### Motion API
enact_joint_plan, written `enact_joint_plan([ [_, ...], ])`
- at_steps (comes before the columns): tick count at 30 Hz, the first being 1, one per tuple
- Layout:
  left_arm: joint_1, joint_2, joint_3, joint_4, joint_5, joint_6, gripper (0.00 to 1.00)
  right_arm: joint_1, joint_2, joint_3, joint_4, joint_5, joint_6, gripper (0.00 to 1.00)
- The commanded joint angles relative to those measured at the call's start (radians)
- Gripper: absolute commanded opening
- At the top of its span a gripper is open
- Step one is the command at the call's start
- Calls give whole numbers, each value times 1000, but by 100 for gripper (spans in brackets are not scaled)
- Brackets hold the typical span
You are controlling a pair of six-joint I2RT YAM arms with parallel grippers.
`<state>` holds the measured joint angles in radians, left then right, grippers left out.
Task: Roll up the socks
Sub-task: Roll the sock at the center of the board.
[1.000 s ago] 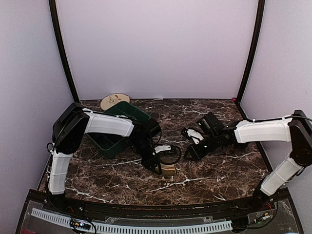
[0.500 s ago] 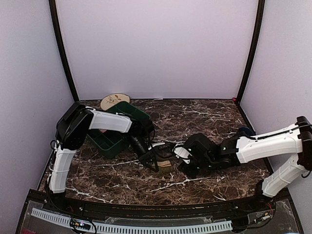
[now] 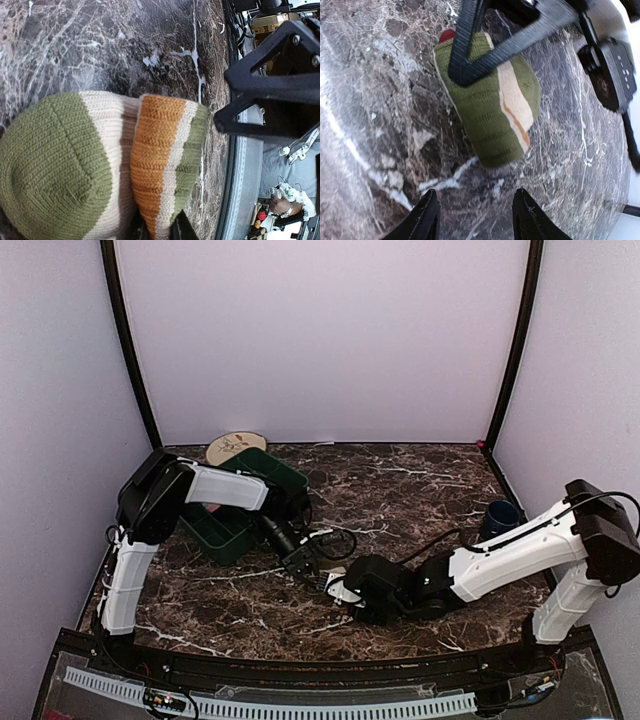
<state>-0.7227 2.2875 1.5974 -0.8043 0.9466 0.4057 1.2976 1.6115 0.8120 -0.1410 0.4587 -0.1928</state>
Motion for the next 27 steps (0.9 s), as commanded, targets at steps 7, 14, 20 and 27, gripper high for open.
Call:
enact_joint_plan([
  [7, 16, 23, -10, -35, -13, -13, 11, 26, 157, 85, 178, 121, -167, 53],
  [14, 17, 24, -10, -36, -1, -14, 11, 25, 228, 104, 231, 156, -198, 57],
  [20, 20, 21, -11, -39, 2, -10, 11, -4, 250, 103, 228, 161, -189, 57],
  [27, 29, 20, -11, -42, 1, -9, 12, -60, 231, 88, 203, 120, -181, 54],
])
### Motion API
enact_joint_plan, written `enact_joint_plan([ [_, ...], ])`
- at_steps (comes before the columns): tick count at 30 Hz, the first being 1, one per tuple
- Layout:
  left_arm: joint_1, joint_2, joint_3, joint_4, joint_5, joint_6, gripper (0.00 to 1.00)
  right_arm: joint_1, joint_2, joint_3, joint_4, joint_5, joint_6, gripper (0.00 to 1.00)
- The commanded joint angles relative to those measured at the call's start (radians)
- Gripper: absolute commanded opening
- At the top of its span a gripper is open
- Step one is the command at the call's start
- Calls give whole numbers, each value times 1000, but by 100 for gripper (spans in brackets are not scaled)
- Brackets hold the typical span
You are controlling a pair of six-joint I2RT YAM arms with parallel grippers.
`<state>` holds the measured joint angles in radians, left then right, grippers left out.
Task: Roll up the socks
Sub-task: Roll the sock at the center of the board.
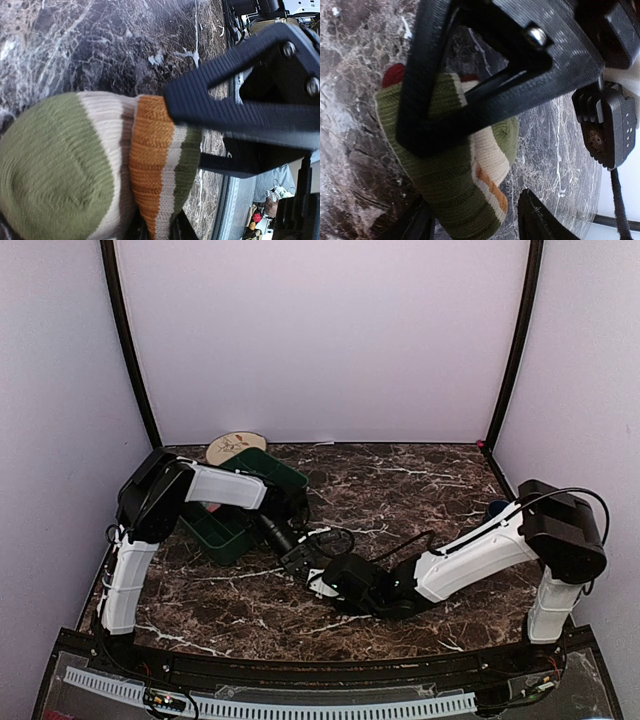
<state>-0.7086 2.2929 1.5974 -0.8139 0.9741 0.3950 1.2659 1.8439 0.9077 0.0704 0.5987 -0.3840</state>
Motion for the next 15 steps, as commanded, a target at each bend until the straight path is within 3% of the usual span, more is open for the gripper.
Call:
enact_joint_plan([
  [1, 17, 14, -10, -33, -26, 1, 12, -34, -3, -10, -12, -33, 14, 54],
  [8, 18, 15, -8, -36, -24, 1, 12, -46, 22, 24, -29, -96, 22, 49],
  [15, 18, 20, -10, -34, -17, -2, 13, -44, 40, 44, -26, -112, 19, 50],
])
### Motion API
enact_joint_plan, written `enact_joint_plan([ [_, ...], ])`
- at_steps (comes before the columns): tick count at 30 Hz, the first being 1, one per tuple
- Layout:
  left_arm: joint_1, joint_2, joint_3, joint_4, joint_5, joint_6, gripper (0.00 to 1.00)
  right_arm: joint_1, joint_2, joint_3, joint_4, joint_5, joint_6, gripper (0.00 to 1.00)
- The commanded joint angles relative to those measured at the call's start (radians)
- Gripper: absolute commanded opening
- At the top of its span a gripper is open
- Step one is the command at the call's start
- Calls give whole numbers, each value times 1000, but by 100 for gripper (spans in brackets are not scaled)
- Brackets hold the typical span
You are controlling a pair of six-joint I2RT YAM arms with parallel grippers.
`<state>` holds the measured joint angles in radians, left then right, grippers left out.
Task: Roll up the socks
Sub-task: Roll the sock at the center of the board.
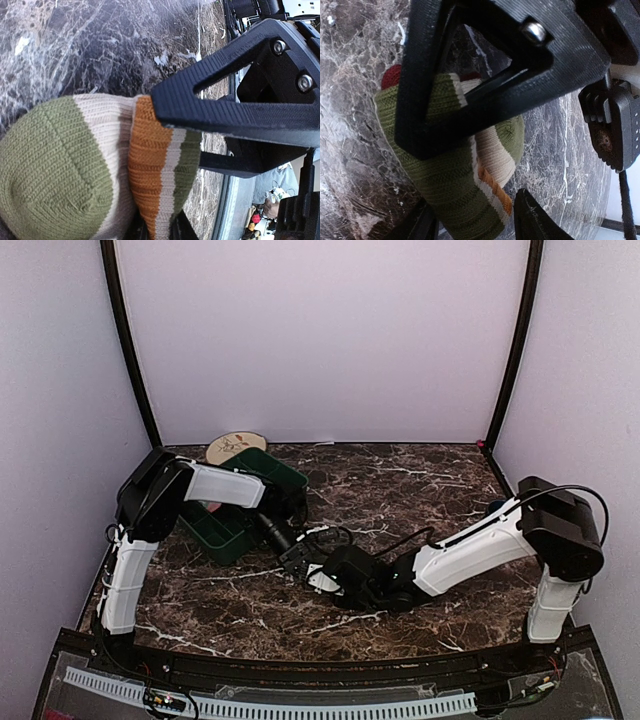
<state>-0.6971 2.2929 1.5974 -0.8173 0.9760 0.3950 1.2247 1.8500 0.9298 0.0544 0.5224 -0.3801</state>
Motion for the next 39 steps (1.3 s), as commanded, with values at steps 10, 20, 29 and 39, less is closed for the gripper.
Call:
enact_joint_plan([
  [10, 7, 26, -4, -33, -8, -3, 13, 2, 64, 46, -41, -89, 33, 35],
  [20, 13, 23, 11, -12, -68, -65, 26, -9, 57, 57, -103, -131, 64, 0],
  [29, 37, 7, 55, -14, -227, -147, 38, -26, 34, 83, -179, -193, 104, 0],
  [39, 56, -167, -111, 169, -316, -246, 40, -29, 22, 107, -265, -217, 139, 0],
])
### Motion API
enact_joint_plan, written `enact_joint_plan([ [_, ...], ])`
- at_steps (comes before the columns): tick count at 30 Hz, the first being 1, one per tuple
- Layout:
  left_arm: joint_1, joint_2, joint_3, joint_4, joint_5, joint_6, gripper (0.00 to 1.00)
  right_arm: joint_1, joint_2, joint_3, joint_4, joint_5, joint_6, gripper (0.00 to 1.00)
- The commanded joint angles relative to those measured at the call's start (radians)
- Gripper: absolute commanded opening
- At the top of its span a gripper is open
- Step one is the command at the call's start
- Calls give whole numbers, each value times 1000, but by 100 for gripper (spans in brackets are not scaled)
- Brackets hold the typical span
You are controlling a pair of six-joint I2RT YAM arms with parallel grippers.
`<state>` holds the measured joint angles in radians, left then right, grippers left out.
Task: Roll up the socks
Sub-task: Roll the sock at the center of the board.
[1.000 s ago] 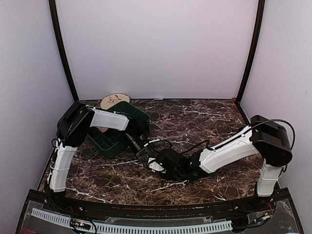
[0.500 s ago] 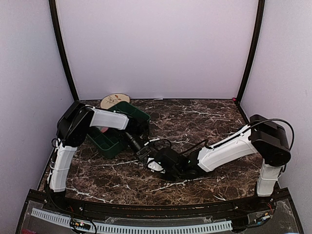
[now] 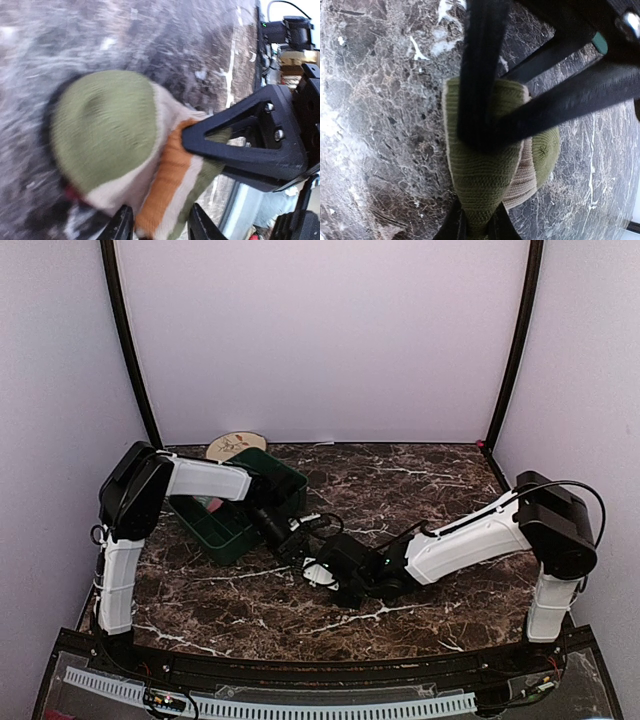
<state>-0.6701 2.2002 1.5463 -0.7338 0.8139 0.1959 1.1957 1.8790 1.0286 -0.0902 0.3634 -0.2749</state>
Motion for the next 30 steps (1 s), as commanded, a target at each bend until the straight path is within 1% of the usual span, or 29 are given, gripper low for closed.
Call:
enact_joint_plan([
  [1, 29, -92, -78, 99, -167, -54, 41, -1, -9, 14, -128, -61, 37, 0],
  [5, 32, -162, -157, 170, -224, -96, 41, -3, -10, 36, -166, -76, 58, 0],
  [9, 32, -240, -253, 288, -255, -160, 41, -8, -15, 53, -203, -100, 85, 0],
  [17, 27, -451, -532, 550, -349, -249, 41, -39, -21, 115, -296, -205, 136, 0],
  [19, 16, -506, -599, 616, -386, -259, 41, -54, -18, 159, -335, -249, 145, 0],
  [24, -61, -611, -730, 748, -492, -242, 41, -101, 16, 251, -435, -383, 163, 0],
  [26, -119, -643, -774, 797, -546, -227, 41, -123, 39, 287, -477, -452, 172, 0],
  [28, -163, -665, -810, 838, -601, -207, 42, -141, 66, 324, -523, -508, 175, 0],
  [30, -186, -673, -836, 872, -616, -204, 42, -154, 96, 356, -565, -552, 174, 0],
])
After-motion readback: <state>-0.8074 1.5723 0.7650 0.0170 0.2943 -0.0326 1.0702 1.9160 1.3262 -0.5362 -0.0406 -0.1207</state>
